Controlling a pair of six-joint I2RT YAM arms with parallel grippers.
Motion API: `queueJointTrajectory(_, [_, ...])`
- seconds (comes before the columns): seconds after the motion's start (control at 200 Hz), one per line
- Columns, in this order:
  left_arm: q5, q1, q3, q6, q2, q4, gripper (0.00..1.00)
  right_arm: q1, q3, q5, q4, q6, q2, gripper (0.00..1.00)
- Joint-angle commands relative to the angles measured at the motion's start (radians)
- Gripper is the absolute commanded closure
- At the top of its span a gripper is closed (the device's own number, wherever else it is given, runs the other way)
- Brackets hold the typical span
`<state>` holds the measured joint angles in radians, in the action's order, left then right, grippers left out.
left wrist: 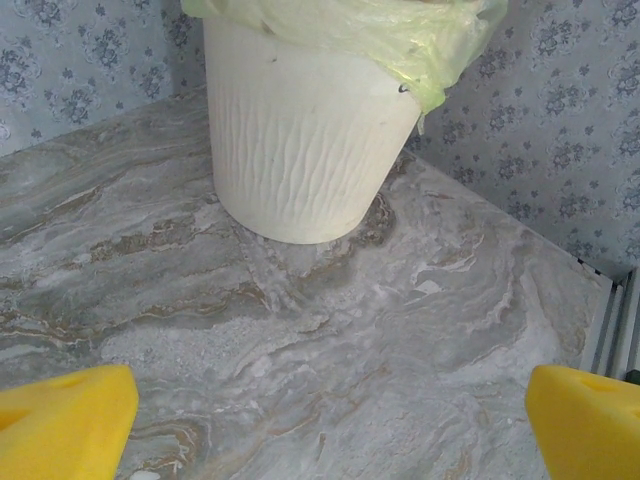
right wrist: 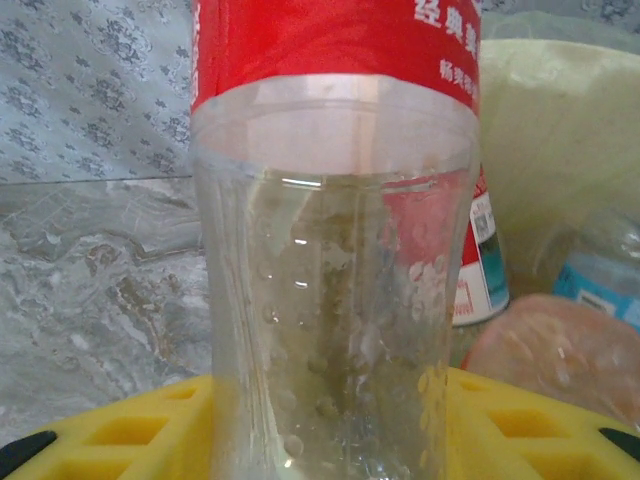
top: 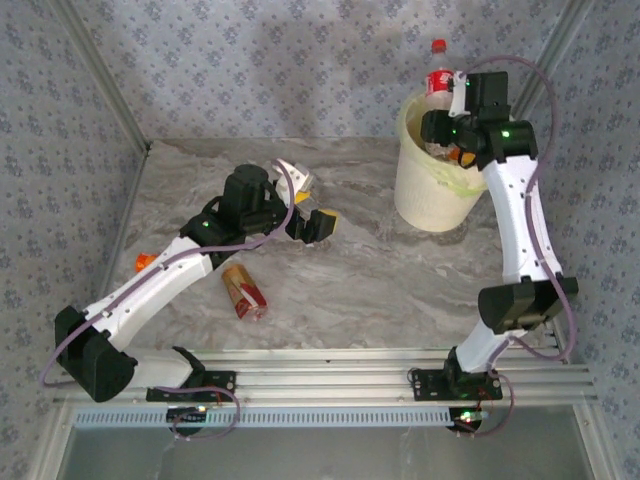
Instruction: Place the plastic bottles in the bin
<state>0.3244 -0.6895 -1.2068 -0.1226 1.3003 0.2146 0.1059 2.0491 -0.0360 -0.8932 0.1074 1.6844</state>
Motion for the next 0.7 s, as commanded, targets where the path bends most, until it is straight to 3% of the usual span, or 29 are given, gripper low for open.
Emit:
queueJointTrajectory(0.0, [-0.005,-0.005,0.001,0.019,0.019,0.006,0.00,-0.019,0.067,-0.007,0.023,-0.075,0.066,0.46])
queueJointTrajectory(0.365, [-0.006,-0.006,0.001,0.026,0.039,0.011,0.00,-0.035,0.129,0.032,-0.029,-0.141,0.164,0.44])
queueJointTrajectory(0.695, [-0.012,-0.006,-0.001,0.025,0.039,0.012,0.00,-0.032,0.113,0.028,-0.029,-0.113,0.102,0.20])
